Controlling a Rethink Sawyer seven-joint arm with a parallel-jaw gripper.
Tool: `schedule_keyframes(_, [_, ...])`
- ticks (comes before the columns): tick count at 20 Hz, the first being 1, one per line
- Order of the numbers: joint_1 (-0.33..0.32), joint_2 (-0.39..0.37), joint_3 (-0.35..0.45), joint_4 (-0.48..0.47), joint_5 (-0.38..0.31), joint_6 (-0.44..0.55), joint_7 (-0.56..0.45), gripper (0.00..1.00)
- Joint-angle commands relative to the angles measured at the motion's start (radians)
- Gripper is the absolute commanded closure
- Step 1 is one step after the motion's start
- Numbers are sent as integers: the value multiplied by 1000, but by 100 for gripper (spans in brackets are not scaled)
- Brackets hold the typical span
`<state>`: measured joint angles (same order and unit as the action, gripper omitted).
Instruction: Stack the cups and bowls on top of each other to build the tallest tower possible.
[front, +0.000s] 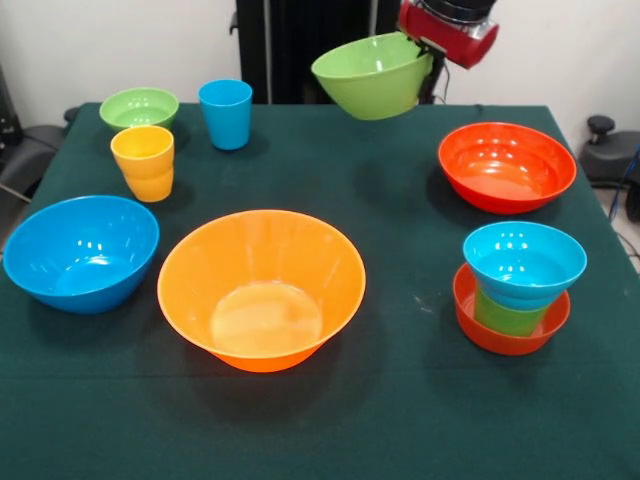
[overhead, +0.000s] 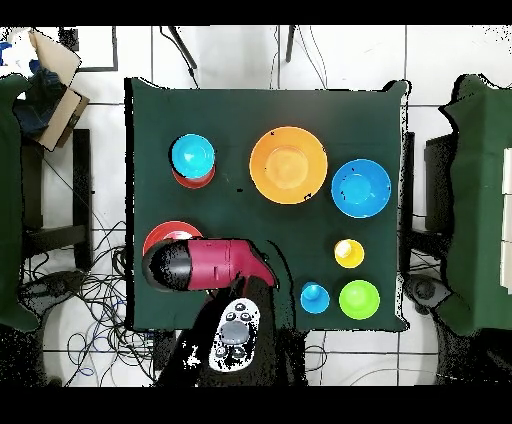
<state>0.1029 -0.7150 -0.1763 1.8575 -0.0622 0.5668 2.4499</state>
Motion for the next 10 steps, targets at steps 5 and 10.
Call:
schedule_keyframes(5, [54,7,-50,-13,-74,-98,86,100])
schedule_keyframes(10, [71,53,-48,-101,-28,-27,100,100])
